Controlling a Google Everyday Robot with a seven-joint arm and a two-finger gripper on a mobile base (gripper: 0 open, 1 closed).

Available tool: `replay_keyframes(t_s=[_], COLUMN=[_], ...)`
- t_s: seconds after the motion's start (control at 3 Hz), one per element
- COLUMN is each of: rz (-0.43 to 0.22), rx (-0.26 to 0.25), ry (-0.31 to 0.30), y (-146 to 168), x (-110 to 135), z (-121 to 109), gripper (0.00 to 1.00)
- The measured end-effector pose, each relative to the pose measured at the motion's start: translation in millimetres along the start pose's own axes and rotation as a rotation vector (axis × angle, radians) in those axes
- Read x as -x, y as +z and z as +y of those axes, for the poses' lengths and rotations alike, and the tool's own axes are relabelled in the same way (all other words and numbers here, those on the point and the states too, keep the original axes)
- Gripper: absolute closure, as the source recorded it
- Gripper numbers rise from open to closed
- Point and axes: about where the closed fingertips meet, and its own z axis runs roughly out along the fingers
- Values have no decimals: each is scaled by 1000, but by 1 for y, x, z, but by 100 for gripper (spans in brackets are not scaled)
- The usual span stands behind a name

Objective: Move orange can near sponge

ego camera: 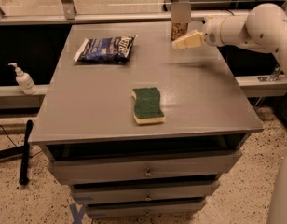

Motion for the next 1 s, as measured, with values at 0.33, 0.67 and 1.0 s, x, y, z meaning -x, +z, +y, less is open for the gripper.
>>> replay_keyframes(t_s=[0.33,0.67,1.0], rz=[-35,-58,-72], rx=[-22,-55,-98], ry=[11,15,20], y=[27,50,66], x=[0,-1,-3], z=[-13,-31,-52], gripper=[0,0,0])
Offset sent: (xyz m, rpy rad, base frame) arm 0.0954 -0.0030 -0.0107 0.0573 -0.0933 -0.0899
